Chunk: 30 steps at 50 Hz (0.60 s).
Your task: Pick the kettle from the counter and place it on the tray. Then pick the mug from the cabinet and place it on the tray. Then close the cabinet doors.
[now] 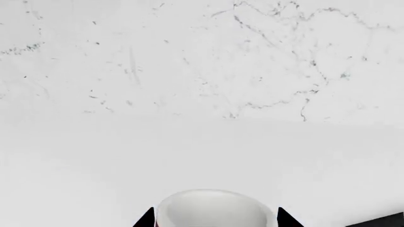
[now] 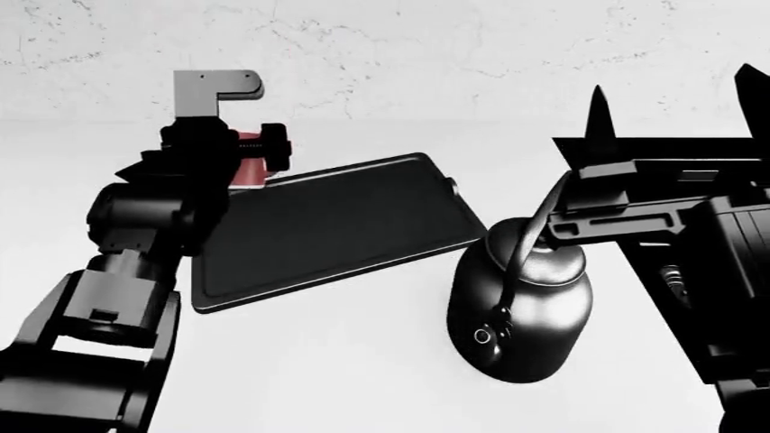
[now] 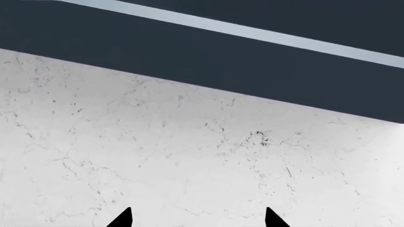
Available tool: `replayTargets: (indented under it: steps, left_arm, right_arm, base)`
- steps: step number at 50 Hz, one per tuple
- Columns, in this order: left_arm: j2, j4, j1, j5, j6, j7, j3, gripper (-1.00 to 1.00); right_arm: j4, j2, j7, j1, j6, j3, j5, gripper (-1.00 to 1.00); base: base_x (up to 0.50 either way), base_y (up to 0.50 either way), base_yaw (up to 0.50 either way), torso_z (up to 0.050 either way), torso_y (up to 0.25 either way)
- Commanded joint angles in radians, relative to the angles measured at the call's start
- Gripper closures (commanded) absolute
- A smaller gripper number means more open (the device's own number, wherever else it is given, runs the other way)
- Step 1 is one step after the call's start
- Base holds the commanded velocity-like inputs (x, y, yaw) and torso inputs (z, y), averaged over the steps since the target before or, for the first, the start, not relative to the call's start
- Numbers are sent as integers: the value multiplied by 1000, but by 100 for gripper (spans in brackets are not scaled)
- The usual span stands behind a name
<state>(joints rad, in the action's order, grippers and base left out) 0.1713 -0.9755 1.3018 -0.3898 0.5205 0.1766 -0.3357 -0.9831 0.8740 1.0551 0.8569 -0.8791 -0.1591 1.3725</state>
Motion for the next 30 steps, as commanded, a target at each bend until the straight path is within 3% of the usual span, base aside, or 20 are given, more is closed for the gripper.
replayTargets:
  steps: [1, 24, 25, 30]
  left_arm:
    - [15, -20, -47, -3, -6, -19, -11, 100]
    - [30, -39, -82, -14, -22, -48, -10, 100]
    - [31, -33, -84, -14, -19, -51, -11, -100]
    - [36, -29, -83, -19, -14, -59, -10, -100]
  right_arm:
    - [6, -11, -21, -24, 7, -11, -40, -100]
    - [18, -23, -34, -34, 14, -32, -71, -100]
    - [17, -24, -33, -32, 14, -33, -69, -100]
    - [17, -26, -29, -26, 12, -39, -66, -100]
  base:
    - [0, 0, 0, 0, 0]
    - [0, 0, 1, 0, 0]
    - [0, 0, 0, 0, 0]
    - [0, 0, 0, 0, 0]
